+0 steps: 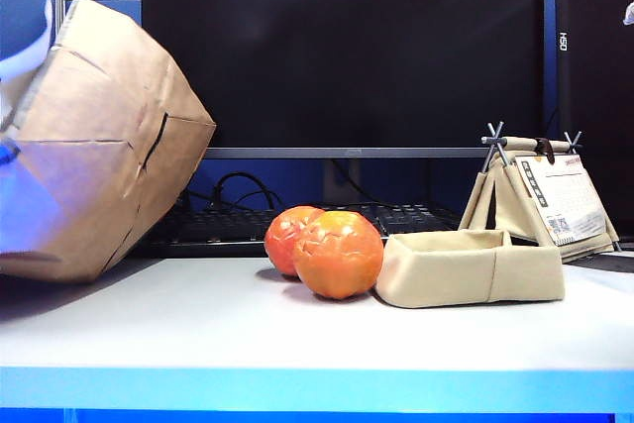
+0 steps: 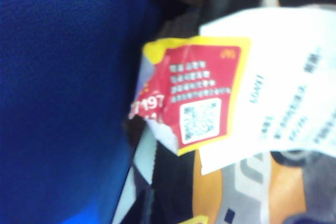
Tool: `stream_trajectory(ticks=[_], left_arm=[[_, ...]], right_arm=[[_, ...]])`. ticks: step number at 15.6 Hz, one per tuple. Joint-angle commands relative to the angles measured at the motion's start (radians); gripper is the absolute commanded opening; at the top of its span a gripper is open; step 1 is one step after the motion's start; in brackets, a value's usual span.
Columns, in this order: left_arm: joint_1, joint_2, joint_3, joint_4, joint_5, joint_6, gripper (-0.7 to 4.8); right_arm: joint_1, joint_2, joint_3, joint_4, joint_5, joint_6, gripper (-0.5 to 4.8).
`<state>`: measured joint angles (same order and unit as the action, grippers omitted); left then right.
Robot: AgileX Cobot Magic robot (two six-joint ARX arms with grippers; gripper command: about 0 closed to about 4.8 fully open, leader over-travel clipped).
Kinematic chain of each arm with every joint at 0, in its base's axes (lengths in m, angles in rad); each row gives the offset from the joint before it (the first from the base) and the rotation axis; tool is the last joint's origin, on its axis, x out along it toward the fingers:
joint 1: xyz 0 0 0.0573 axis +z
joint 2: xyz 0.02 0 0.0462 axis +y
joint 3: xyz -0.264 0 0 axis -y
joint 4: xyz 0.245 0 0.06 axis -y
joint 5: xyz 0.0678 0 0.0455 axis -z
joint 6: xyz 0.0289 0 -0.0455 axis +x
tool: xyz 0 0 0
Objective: Open the paper bag and put two oranges into the paper bag.
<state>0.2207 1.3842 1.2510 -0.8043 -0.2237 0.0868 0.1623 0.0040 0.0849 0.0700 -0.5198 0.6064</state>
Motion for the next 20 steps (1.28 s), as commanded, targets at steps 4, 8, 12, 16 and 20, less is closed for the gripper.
stream_trajectory(ticks=[4,8,12,16,20], left_arm=[[0.001,-0.006,0.323,-0.17,0.029,0.032,-0.06],[0.002,0.014,0.379,-0.339,-0.002,0.032,1.46],[0.003,0.148,0.305,-0.504,-0.254,-0.005,3.43],[0.084,0.249,0.269,-0.497,-0.007,-0.055,4.26],[0.088,0.267,0.259,-0.453,0.049,-0.08,4.26]], right_arm=[[0.002,-0.002,0.007,0.018,-0.002,0.023,2.21],[0.002,-0.002,0.007,0.02,-0.002,0.026,2.21],[0.002,-0.001,0.007,0.034,-0.005,0.027,2.21],[0.002,-0.002,0.007,0.036,-0.039,0.03,2.21],[0.002,-0.001,0.006,0.036,-0.04,0.03,2.21]])
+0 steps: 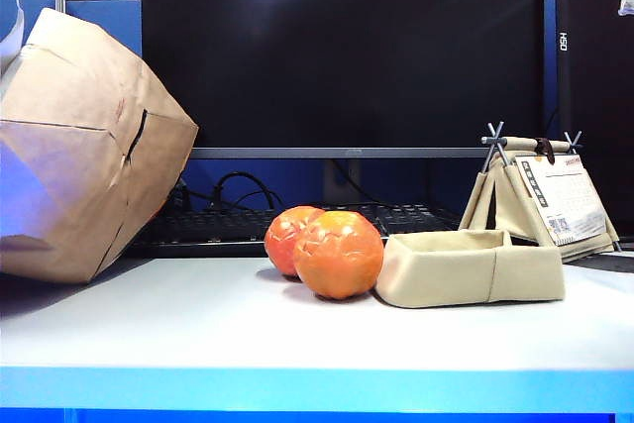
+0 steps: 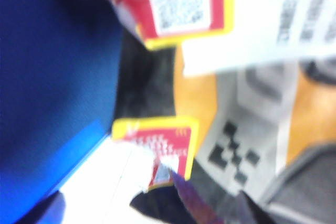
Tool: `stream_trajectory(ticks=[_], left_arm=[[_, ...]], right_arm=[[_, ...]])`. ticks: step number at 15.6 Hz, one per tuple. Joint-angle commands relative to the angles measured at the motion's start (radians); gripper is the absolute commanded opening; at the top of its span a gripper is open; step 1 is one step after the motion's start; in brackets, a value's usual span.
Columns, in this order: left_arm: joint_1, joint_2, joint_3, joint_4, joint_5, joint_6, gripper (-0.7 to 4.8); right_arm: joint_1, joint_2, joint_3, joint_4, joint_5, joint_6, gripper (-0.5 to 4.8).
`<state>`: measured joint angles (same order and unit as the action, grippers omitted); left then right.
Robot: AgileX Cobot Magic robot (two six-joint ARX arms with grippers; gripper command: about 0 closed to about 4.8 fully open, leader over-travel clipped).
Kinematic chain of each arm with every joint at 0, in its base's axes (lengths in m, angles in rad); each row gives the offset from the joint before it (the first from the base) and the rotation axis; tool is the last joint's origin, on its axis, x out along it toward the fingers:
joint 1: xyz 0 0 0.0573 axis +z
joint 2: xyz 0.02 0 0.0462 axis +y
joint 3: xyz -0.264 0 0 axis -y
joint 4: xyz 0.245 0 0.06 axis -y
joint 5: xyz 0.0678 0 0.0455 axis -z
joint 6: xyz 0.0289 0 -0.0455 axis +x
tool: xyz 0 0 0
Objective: Open the paper bag and put two oranges into the paper bag.
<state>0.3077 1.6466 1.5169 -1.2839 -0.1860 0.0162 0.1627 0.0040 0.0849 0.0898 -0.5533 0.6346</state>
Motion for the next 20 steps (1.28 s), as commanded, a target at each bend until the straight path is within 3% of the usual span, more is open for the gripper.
stream_trajectory(ticks=[1,8,10,11,12,13,15,16,17,20], left_arm=[[0.001,0.013,-0.015,0.041,0.015,-0.013,4.26],[0.001,0.183,-0.016,0.119,0.05,-0.025,4.26],[0.001,0.196,-0.016,0.167,0.102,-0.029,4.25],[0.001,0.195,-0.016,0.192,0.158,-0.032,3.41],[0.001,0.195,-0.016,0.205,0.205,-0.032,1.97],[0.001,0.195,-0.016,0.242,0.265,-0.037,1.2],[0.001,0.195,-0.016,0.281,0.277,-0.057,0.96],[0.001,0.195,-0.016,0.287,0.278,-0.057,0.29],[0.001,0.195,-0.016,0.28,0.287,-0.053,0.02],[0.001,0.192,-0.015,0.23,0.396,-0.015,-0.06]], right_arm=[[0.001,-0.001,0.006,0.016,-0.006,0.001,2.21],[0.001,-0.001,0.006,0.016,-0.006,0.001,2.21],[0.001,-0.001,0.006,0.017,-0.006,0.001,2.21],[0.001,-0.001,0.006,0.019,-0.002,0.001,2.21],[0.001,-0.001,0.006,0.02,-0.002,0.002,2.21],[0.001,-0.001,0.006,0.021,0.001,0.002,2.21],[0.002,-0.001,0.007,0.021,0.001,0.002,2.21],[0.002,-0.001,0.007,0.022,0.001,0.004,2.21],[0.002,-0.001,0.007,0.027,0.001,0.016,2.21],[0.002,-0.001,0.007,0.052,0.001,0.024,2.21]])
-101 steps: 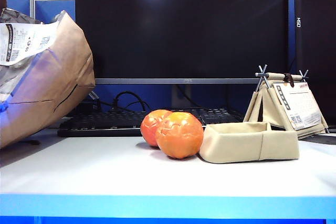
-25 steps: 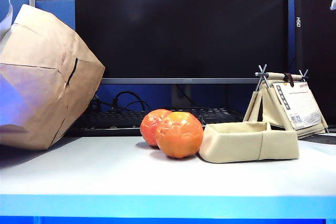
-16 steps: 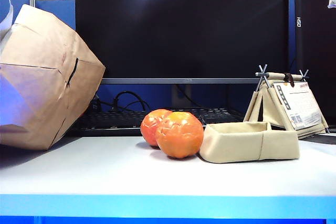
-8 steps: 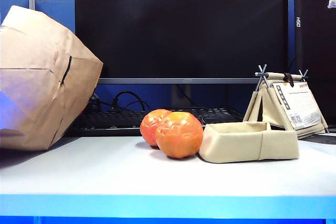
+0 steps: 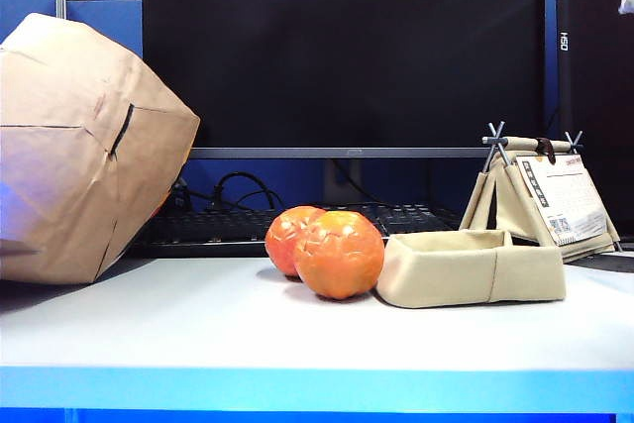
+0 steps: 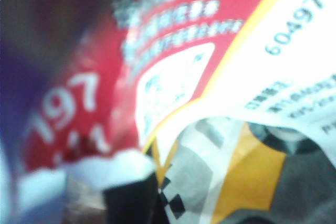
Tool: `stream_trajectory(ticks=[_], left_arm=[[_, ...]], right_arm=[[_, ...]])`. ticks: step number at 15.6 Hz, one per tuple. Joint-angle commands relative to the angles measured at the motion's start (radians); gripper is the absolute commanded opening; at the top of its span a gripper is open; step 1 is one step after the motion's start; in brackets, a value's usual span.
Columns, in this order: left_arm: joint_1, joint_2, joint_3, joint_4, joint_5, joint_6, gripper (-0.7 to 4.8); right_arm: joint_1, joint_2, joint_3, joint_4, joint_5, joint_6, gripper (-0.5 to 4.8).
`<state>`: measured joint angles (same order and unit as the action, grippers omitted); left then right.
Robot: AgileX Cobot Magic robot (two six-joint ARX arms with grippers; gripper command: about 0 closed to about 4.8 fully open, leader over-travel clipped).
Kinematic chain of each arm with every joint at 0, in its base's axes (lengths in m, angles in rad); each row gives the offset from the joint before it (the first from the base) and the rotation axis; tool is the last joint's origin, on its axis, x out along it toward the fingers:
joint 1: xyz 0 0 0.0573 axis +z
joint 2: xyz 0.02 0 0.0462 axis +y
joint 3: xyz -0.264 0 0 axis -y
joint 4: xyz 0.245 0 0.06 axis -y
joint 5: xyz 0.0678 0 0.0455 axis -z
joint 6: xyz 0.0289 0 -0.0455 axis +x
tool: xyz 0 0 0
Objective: Open the paper bag and put two oranges into the paper bag.
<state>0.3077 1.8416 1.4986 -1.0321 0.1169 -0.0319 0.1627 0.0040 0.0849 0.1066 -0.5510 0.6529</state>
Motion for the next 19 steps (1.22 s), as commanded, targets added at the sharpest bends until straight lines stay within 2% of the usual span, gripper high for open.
stream_trajectory(ticks=[1,2,7,10,11,13,14,18,19], left_arm=[[0.001,-0.011,0.005,-0.032,0.136,0.035,-0.06],[0.001,-0.039,0.007,-0.024,0.181,0.035,-0.05],[0.001,-0.254,0.089,-0.061,0.061,0.059,-0.05],[0.0,-0.309,0.247,-0.165,0.045,0.102,-0.06],[-0.001,-0.313,0.34,-0.231,0.035,0.137,-0.05],[-0.017,-0.322,0.452,-0.295,0.005,0.129,-0.05],[-0.051,-0.34,0.463,-0.3,-0.036,0.129,-0.05],[-0.171,-0.366,0.523,-0.299,-0.077,0.077,-0.06],[-0.243,-0.366,0.558,-0.31,-0.2,0.137,-0.05]], right_arm=[[0.002,-0.001,0.007,0.034,-0.002,0.01,2.21],[0.002,-0.001,0.007,0.033,-0.002,0.029,2.21],[0.002,-0.002,0.008,0.033,-0.002,0.063,2.21],[0.002,-0.002,0.012,0.032,-0.003,0.089,2.21],[0.002,-0.002,0.021,0.032,-0.007,0.089,2.21],[0.002,-0.001,0.039,0.025,-0.009,0.106,2.21],[0.002,-0.001,0.045,0.018,-0.01,0.134,2.22],[0.002,-0.001,0.047,0.019,-0.037,0.194,2.23],[0.002,-0.002,0.056,0.017,-0.063,0.196,2.23]])
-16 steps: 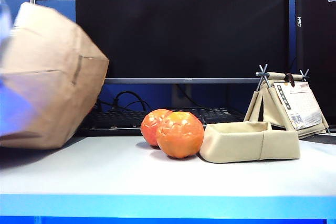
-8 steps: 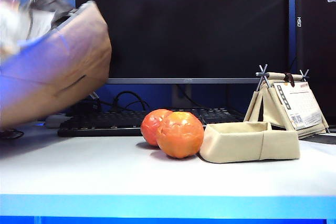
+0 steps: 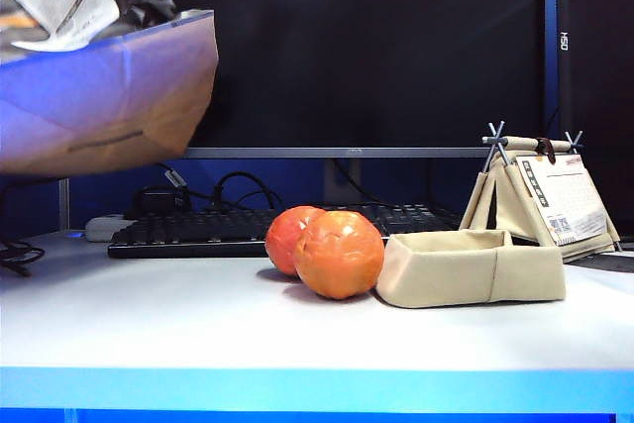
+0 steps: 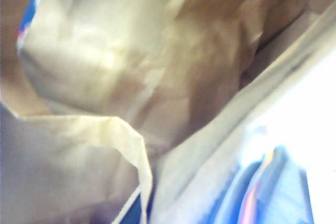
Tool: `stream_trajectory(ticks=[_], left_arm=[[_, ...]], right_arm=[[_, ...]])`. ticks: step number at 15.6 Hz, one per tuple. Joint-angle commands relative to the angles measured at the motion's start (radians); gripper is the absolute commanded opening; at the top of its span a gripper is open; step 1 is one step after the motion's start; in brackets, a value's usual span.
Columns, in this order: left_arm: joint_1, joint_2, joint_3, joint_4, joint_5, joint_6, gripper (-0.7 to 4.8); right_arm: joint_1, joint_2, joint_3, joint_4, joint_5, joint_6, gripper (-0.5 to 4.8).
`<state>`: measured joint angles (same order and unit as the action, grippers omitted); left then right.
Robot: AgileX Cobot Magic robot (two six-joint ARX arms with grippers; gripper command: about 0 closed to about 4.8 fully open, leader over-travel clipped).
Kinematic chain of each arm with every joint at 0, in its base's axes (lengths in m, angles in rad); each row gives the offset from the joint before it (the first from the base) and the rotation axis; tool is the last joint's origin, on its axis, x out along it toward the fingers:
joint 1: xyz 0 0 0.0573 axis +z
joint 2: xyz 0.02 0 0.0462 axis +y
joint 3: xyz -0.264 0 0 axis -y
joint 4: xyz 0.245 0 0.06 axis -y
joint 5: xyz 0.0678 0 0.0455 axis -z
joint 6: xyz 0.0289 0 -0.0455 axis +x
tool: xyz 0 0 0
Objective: Open the paper bag and put two oranges into the paper bag.
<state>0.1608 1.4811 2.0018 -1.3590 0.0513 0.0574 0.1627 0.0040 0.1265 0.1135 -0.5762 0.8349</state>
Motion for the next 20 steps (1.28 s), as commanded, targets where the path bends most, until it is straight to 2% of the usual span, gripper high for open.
stream_trajectory(ticks=[1,2,4,8,10,12,14,16,17,18,20], left_arm=[[-0.143,-0.005,0.077,0.001,-0.22,0.121,-0.05],[-0.21,-0.005,0.097,-0.019,-0.312,0.181,-0.06],[-0.334,-0.005,0.107,-0.026,-0.488,0.242,-0.06],[-0.459,-0.002,0.106,-0.074,-0.67,0.446,-0.06],[-0.516,-0.001,0.106,-0.074,-0.721,0.513,-0.05],[-0.575,0.004,0.106,-0.074,-0.733,0.582,-0.06],[-0.691,0.004,0.104,-0.074,-0.732,0.597,-0.05],[-0.768,0.004,0.09,-0.074,-0.724,0.593,-0.05],[-0.812,0.01,0.054,-0.074,-0.723,0.574,-0.05],[-0.84,0.018,-0.032,-0.074,-0.746,0.555,-0.05],[-0.837,0.02,-0.148,-0.063,-0.822,0.554,-0.05]], right_arm=[[0.002,-0.002,0.016,0.017,-0.041,0.017,2.23],[0.002,-0.001,0.016,0.019,-0.044,0.019,2.23],[0.002,-0.002,0.016,0.018,-0.055,0.02,2.23],[0.002,-0.001,0.016,0.018,-0.084,0.026,2.23],[0.0,-0.001,0.016,0.018,-0.081,0.026,2.23],[0.002,-0.002,0.016,0.011,-0.079,0.026,2.23],[0.0,-0.001,0.016,-0.006,-0.07,0.026,2.23],[0.001,-0.001,0.016,-0.012,-0.062,0.026,2.23],[0.0,-0.001,0.016,-0.01,-0.026,0.026,2.23],[0.0,-0.002,0.016,-0.011,-0.026,0.026,2.23],[0.001,-0.001,0.016,-0.012,-0.027,0.026,2.23]])
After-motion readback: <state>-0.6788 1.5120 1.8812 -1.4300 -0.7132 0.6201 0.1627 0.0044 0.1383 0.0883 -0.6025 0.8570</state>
